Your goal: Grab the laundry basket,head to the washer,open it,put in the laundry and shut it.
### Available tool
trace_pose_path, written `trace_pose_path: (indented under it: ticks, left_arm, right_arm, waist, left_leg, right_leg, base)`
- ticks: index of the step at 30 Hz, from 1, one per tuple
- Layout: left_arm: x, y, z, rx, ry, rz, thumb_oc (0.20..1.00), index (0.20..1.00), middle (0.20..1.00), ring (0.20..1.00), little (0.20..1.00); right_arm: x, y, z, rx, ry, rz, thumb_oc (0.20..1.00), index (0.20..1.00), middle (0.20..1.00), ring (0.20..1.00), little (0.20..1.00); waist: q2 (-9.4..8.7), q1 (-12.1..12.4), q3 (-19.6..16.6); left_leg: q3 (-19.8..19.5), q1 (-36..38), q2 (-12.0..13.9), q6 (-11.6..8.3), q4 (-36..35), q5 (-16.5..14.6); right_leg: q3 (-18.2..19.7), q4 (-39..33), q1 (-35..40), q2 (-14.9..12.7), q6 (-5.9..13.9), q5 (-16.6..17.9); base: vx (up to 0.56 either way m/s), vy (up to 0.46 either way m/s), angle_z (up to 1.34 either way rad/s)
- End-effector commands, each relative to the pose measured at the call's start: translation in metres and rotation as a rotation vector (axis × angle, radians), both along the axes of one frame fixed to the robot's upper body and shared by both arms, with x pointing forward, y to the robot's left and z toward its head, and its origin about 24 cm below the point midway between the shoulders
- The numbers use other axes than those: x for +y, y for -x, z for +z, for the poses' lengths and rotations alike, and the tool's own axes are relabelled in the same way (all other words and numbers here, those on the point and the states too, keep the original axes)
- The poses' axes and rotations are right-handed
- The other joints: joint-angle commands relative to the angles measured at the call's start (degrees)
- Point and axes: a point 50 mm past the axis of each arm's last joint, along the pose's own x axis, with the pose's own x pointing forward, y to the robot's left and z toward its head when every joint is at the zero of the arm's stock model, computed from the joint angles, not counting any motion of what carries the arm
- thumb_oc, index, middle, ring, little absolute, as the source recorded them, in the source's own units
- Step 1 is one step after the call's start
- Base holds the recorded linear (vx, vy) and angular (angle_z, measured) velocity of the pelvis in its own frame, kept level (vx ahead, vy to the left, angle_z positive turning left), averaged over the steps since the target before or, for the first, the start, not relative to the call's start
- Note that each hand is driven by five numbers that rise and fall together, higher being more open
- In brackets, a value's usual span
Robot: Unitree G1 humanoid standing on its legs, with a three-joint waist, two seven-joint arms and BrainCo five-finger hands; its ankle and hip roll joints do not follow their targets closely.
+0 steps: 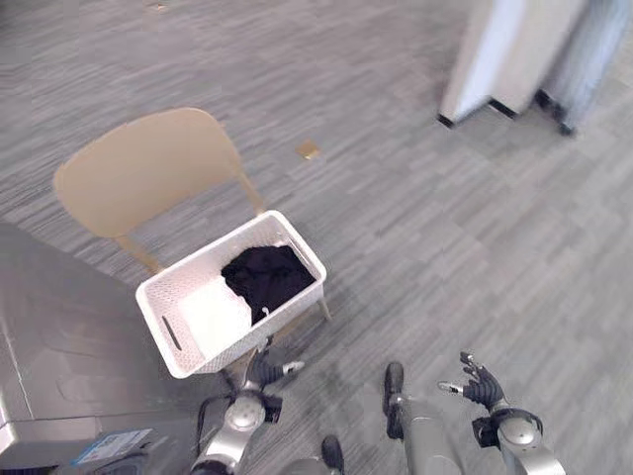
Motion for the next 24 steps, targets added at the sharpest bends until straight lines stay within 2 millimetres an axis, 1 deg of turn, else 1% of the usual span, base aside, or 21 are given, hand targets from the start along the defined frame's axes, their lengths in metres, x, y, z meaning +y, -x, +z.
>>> trace_pose_path:
  ticks: [1,3,4,5,6,7,8,9,10,11,12,13,14,17,18,19,20,21,22,23,24]
  left_arm:
    - [-0.005,-0.006,0.001,-0.018,-0.015,-0.044,1.0,1.0,1.0,1.0,1.0]
    - [-0.007,-0.004,0.0,-0.013,0.007,-0.04,1.0,1.0,1.0,1.0,1.0]
    - [-0.008,-0.005,0.001,-0.015,0.014,-0.039,1.0,1.0,1.0,1.0,1.0]
    - [-0.007,-0.005,0.002,-0.019,0.025,-0.028,1.0,1.0,1.0,1.0,1.0]
    - [-0.007,-0.005,0.002,-0.019,0.025,-0.027,1.0,1.0,1.0,1.0,1.0]
    - [-0.006,-0.005,0.002,-0.021,0.029,-0.017,1.0,1.0,1.0,1.0,1.0]
    - [-0.003,-0.005,0.003,-0.021,0.03,-0.008,1.0,1.0,1.0,1.0,1.0]
    - [-0.001,-0.005,0.003,-0.019,0.028,-0.003,1.0,1.0,1.0,1.0,1.0]
    - [0.0,-0.003,0.003,-0.012,0.029,-0.002,1.0,1.0,1.0,1.0,1.0]
    - [0.001,-0.001,0.002,-0.008,0.029,-0.002,1.0,1.0,1.0,1.0,1.0]
    - [0.001,0.0,0.002,-0.005,0.029,-0.003,1.0,1.0,1.0,1.0,1.0]
    - [0.003,0.003,0.0,0.007,0.028,-0.001,1.0,1.0,1.0,1.0,1.0]
    - [0.005,0.004,0.0,0.012,0.027,-0.002,1.0,1.0,1.0,1.0,1.0]
    - [0.01,0.002,0.001,0.01,0.013,0.012,1.0,1.0,1.0,1.0,1.0]
    - [0.01,0.002,0.001,0.009,0.013,0.012,1.0,1.0,1.0,1.0,1.0]
    - [0.012,0.002,0.002,0.009,0.008,0.018,1.0,1.0,1.0,1.0,1.0]
    - [0.021,0.003,0.003,0.01,-0.016,0.038,1.0,1.0,1.0,1.0,1.0]
    - [0.021,0.003,0.003,0.01,-0.016,0.038,1.0,1.0,1.0,1.0,1.0]
    - [0.025,0.004,0.004,0.007,-0.025,0.048,1.0,1.0,1.0,1.0,1.0]
    - [0.03,0.004,0.005,0.003,-0.039,0.051,1.0,1.0,1.0,1.0,1.0]
    - [0.031,0.004,0.005,0.002,-0.042,0.056,1.0,1.0,1.0,1.0,1.0]
  right_arm:
    - [-0.01,-0.01,0.015,-0.098,-0.008,-0.036,1.0,1.0,1.0,1.0,1.0]
    - [-0.014,-0.008,0.015,-0.095,-0.003,-0.045,1.0,1.0,1.0,1.0,1.0]
    - [-0.015,-0.009,0.016,-0.096,-0.002,-0.047,1.0,1.0,1.0,1.0,1.0]
    - [-0.017,-0.01,0.016,-0.097,0.006,-0.049,1.0,1.0,1.0,1.0,1.0]
    - [-0.017,-0.01,0.016,-0.097,0.006,-0.049,1.0,1.0,1.0,1.0,1.0]
    - [-0.018,-0.011,0.016,-0.092,0.018,-0.05,1.0,1.0,1.0,1.0,1.0]
    - [-0.02,-0.01,0.014,-0.078,0.029,-0.05,1.0,1.0,1.0,1.0,1.0]
    - [-0.02,-0.008,0.013,-0.068,0.031,-0.05,1.0,1.0,1.0,1.0,1.0]
    - [-0.021,-0.005,0.011,-0.059,0.036,-0.053,1.0,1.0,1.0,1.0,1.0]
    - [-0.023,-0.003,0.011,-0.051,0.04,-0.058,1.0,1.0,1.0,1.0,1.0]
    - [-0.023,-0.003,0.01,-0.049,0.041,-0.058,1.0,1.0,1.0,1.0,1.0]
    - [-0.023,-0.002,0.01,-0.045,0.048,-0.055,1.0,1.0,1.0,1.0,1.0]
    - [-0.021,-0.003,0.009,-0.039,0.047,-0.043,1.0,1.0,1.0,1.0,1.0]
    - [-0.017,-0.013,0.014,-0.071,0.05,-0.023,1.0,1.0,1.0,1.0,1.0]
    - [-0.017,-0.014,0.014,-0.072,0.049,-0.023,1.0,1.0,1.0,1.0,1.0]
    - [-0.014,-0.017,0.016,-0.078,0.052,-0.006,1.0,1.0,1.0,1.0,1.0]
    - [-0.01,-0.024,0.02,-0.105,0.058,0.022,1.0,1.0,1.0,1.0,1.0]
    - [-0.01,-0.024,0.02,-0.105,0.058,0.022,1.0,1.0,1.0,1.0,1.0]
    - [-0.007,-0.028,0.022,-0.118,0.058,0.034,1.0,1.0,1.0,1.0,1.0]
    - [-0.002,-0.036,0.03,-0.154,0.072,0.081,1.0,1.0,1.0,1.0,1.0]
    - [-0.001,-0.037,0.031,-0.16,0.078,0.093,1.0,1.0,1.0,1.0,1.0]
  waist:
    - [0.9,-1.04,2.17]
    - [0.79,-0.92,2.47]
    - [0.6,-0.99,2.71]
    - [0.3,-1.01,2.98]
    - [0.39,-1.11,2.99]
    - [-0.14,-1.11,3.29]
    - [-0.5,-0.63,3.45]
    - [-0.54,-0.44,3.15]
    - [-0.39,-0.5,2.43]
    - [-0.46,-0.28,2.15]
    - [-0.47,-0.52,2.03]
    - [0.01,-0.69,1.35]
    - [0.54,-0.13,0.56]
    - [0.55,-0.18,1.17]
    - [0.51,-0.2,1.17]
    - [0.52,0.05,1.37]
    - [0.63,0.86,1.82]
    - [0.63,0.86,1.82]
    - [0.66,1.34,1.96]
    - [0.68,2.11,1.76]
    - [0.56,2.03,1.55]
  left_leg:
    - [-0.74,-10.84,-1.21,-4.24,1.52,2.38]
    - [-0.78,-11.97,-1.62,-5.56,6.83,0.28]
    - [0.07,-12.94,-0.98,-6.18,9.88,-0.52]
    - [2.07,-14.38,0.61,-6.75,13.2,-0.97]
    - [1.95,-14.64,0.76,-6.79,13.7,-1.22]
    - [4.49,-16.05,3.14,-7.13,16.79,-1.03]
    - [7.37,-16.73,7.23,-7.31,18.99,-2.09]
    - [8.69,-16.67,9.05,-7.49,17.34,-1.28]
    - [9.64,-15.49,10.66,-8.07,13.9,0.26]
    - [10.32,-15.97,12.01,-8.36,12.45,2.31]
    - [9.97,-15.92,11.92,-8.55,12.32,2.35]
    - [10.38,-14.04,12.16,-8.7,8.7,3.03]
    - [8.17,-13.2,10.92,-8.65,6.8,3.17]
    - [6.55,-12.59,7.44,-7.25,6.24,1.89]
    - [6.56,-12.62,7.37,-7.19,6.25,1.85]
    - [6.26,-12.58,6.64,-6.58,6.57,1.29]
    - [5.96,-12.01,5.64,-5.41,6.72,0.26]
    - [5.96,-12.01,5.64,-5.41,6.72,0.26]
    - [6.07,-11.71,5.28,-4.95,6.55,-0.08]
    - [5.33,-11.4,4.36,-3.92,5.18,0.96]
    - [4.7,-11.07,3.99,-3.93,4.48,1.17]
  right_leg:
    - [1.09,0.69,11.28,2.69,2.05,-2.36]
    - [-0.11,-0.12,12.38,1.93,1.32,-1.67]
    - [-1.0,-0.76,13.01,1.38,1.04,-1.67]
    - [-2.42,-1.39,13.95,0.57,0.74,-1.92]
    - [-2.55,-1.42,13.98,0.66,0.71,-1.92]
    - [-4.08,-1.7,15.12,-0.16,0.43,-2.26]
    - [-6.59,-2.24,17.78,-0.99,0.53,-3.78]
    - [-7.84,-2.33,18.29,-1.47,0.74,-4.14]
    - [-9.4,-2.49,19.03,-1.83,1.09,-4.76]
    - [-10.32,-2.37,19.44,-2.41,1.13,-4.88]
    - [-10.57,-2.25,19.57,-2.43,1.15,-5.2]
    - [-11.29,-1.09,19.63,-2.72,1.19,-6.15]
    - [-12.3,1.08,19.86,-4.14,1.73,-6.83]
    - [-12.73,8.19,17.0,-7.8,2.82,-5.35]
    - [-12.7,8.33,16.91,-7.9,2.88,-5.4]
    - [-12.34,10.16,16.24,-8.65,3.21,-4.53]
    - [-11.93,13.6,15.27,-9.7,3.56,-3.95]
    - [-11.93,13.6,15.27,-9.7,3.56,-3.95]
    - [-12.43,15.18,15.05,-10.44,3.62,-3.82]
    - [-11.5,15.38,14.4,-8.32,2.63,-3.68]
    - [-9.99,14.64,14.23,-6.57,2.57,-4.6]
  base:
    - [0.22,-0.14,1.97]
    - [0.1,-0.083,1.14]
    - [0.06,-0.082,0.4]
    - [0.04,-0.054,0.47]
    - [0.04,-0.032,0.87]
    - [0.14,0.01,0.88]
    - [0.17,0.04,0.83]
    - [0.23,0.096,0.53]
    - [0.16,0.126,0.51]
    - [0.14,0.09,0.38]
    - [0.16,0.123,0.69]
    - [0.25,0.235,0.77]
    - [0.28,0.361,0.73]
    - [0.11,0.287,0.37]
    - [0.06,0.174,0.6]
    - [0.09,0.212,0.38]
    - [0.09,0.208,0.18]
    - [0.06,0.184,0.27]
    - [0.0,0.147,0.32]
    - [0.01,0.153,0.34]
    - [0.01,0.101,0.21]
